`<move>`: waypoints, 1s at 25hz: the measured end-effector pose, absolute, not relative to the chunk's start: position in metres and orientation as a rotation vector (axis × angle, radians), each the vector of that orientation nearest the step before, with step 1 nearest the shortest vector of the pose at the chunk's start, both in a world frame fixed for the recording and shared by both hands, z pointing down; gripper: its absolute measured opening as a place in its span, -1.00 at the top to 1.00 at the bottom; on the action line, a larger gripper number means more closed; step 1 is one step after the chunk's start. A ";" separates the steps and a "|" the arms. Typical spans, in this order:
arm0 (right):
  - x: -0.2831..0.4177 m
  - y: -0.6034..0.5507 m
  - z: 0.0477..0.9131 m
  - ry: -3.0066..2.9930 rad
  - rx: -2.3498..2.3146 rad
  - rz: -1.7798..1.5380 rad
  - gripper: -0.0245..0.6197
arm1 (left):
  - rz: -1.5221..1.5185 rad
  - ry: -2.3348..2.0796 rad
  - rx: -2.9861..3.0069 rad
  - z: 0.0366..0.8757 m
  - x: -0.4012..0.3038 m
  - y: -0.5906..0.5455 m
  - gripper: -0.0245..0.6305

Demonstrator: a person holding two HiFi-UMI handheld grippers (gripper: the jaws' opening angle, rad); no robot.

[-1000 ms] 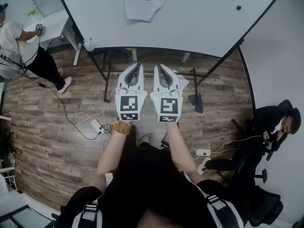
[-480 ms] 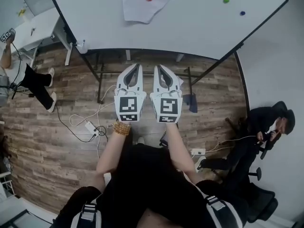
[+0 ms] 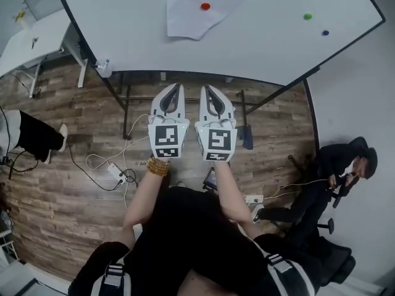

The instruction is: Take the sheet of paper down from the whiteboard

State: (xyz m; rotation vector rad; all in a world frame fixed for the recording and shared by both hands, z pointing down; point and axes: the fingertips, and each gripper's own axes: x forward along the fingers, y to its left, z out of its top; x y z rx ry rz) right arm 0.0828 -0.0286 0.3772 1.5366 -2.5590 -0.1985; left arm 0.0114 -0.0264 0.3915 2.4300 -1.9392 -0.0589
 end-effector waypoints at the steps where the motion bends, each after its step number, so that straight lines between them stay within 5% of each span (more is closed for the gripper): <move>1: 0.079 -0.034 0.378 -2.552 1.538 -0.201 0.92 | -0.065 -1.931 2.436 0.392 0.008 -0.032 0.89; 25: 0.039 -0.122 0.358 -2.468 1.638 -0.310 0.92 | -0.064 -1.757 2.554 0.389 -0.023 -0.124 0.89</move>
